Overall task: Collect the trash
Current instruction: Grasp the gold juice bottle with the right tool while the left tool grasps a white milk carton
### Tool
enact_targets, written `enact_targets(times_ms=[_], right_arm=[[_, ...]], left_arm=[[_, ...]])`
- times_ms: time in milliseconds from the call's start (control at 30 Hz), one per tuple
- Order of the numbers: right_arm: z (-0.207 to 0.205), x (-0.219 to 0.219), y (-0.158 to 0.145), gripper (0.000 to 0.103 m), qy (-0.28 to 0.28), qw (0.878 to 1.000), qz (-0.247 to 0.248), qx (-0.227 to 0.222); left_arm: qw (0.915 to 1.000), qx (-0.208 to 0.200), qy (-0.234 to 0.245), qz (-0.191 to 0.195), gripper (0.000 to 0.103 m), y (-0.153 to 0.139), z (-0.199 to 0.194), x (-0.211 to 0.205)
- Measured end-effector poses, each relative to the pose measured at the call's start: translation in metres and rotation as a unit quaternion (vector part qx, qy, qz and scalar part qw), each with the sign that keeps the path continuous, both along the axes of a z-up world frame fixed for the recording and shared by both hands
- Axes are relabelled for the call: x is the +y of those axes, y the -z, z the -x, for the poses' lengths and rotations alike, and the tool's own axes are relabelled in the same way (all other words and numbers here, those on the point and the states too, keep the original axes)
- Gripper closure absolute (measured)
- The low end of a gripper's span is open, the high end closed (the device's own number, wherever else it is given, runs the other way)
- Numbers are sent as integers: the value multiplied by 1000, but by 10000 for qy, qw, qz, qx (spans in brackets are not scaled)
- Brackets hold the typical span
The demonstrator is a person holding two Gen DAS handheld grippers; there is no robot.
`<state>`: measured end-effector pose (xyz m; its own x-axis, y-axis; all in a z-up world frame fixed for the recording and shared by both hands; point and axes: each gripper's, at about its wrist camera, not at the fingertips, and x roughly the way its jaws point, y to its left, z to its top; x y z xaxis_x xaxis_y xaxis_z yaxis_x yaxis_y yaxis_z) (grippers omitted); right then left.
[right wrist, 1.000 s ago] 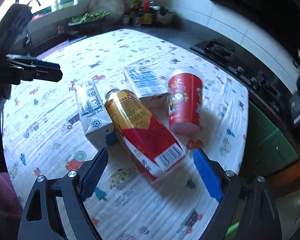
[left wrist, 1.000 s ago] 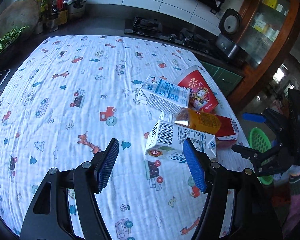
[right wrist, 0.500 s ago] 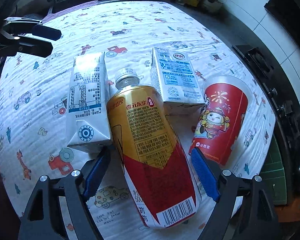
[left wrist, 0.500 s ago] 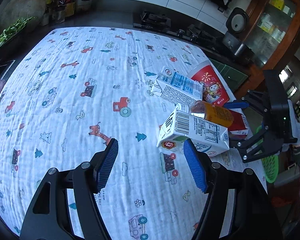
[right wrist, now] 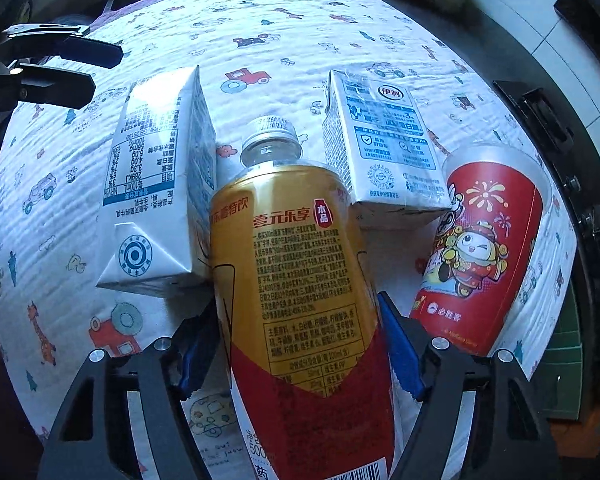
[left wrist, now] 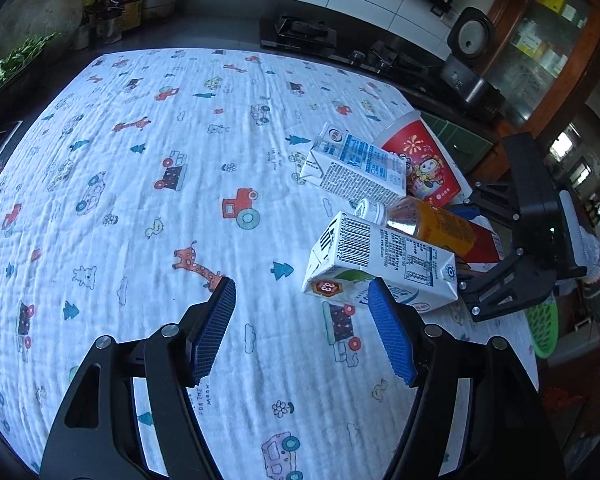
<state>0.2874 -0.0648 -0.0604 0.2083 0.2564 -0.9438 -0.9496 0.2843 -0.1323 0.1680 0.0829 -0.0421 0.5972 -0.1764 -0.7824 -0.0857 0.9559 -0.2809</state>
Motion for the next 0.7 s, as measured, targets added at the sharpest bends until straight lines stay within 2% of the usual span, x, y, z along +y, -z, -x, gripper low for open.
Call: enact_targets(times_ms=[100,200,267,333,433,633,700], right_arm=[[6,-8,-1,32,201,9997,-39,151],[17,-19,-3,32,440,9985,-117,294],[22,-27,-3,33,617,9972,-168,385],[31,-37,-2,33,781,9963,-144,321],[39,-48,-4,33,1024,9937,-201,396],[66,-58,-6,33,1107,9916,-460,491],[79,-57,-7,33,1061,9918,-520,478]], left_arm=[[9987,-99,426,-281,35,-6,-4,-9],[9935,-201,879,-690,33,-13,-7,-21],[9893,-217,1185,-824,28,-15,-7,-28],[9894,-109,1123,-917,27,-15,-8,-33],[9935,-48,983,-573,27,-17,-10,-37],[9989,187,423,123,27,-11,-18,-42],[9993,205,284,138,27,-9,-20,-46]])
